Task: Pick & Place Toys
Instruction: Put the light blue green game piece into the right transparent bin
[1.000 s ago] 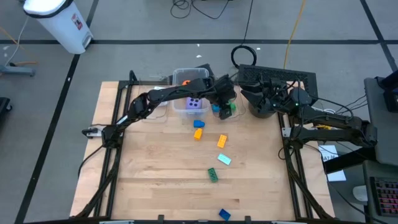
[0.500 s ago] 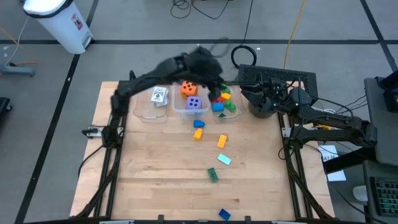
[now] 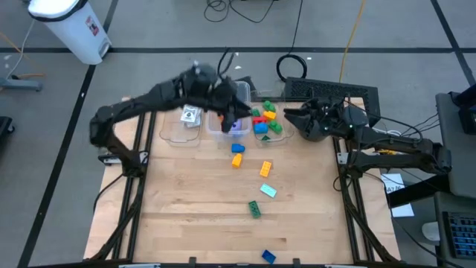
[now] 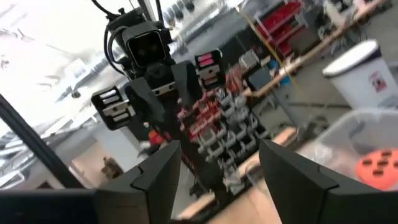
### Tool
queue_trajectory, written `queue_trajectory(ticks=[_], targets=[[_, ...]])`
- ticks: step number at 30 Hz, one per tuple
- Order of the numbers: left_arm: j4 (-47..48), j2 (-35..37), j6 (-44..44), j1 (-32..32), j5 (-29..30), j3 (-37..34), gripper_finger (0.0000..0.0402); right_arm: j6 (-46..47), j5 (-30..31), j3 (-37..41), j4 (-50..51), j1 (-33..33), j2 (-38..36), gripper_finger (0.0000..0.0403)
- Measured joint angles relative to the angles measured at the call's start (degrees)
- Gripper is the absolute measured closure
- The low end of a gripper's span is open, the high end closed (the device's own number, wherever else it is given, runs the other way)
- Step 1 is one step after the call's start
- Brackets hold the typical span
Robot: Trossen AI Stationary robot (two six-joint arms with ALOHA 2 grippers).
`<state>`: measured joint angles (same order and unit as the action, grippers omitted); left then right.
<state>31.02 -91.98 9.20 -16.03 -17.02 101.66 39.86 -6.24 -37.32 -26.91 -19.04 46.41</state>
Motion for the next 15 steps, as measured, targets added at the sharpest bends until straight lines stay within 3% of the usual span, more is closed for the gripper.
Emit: queue_trajectory(ticks=[4,8,12,15], targets=[[-21.43,6.97,9.63,3.36,1.23,-20.99,0.0292,-0.01,0.05,0.00,4.50,2.81,0.14,0.0193],[-38.43,12.30,19.39,7.61,4.12,-37.51,0.0293,-0.08,0.00,0.00,8.97,7.03,0.98,0.0193],[-47.57,15.82,26.72,13.35,10.33,-47.95,0.0293,-3.53,0.02,0.00,12.32,13.15,3.34,0.0193],[-48.08,17.60,29.53,18.49,16.21,-51.43,0.0293,-6.49,0.11,0.04,13.65,19.14,6.07,0.0193]])
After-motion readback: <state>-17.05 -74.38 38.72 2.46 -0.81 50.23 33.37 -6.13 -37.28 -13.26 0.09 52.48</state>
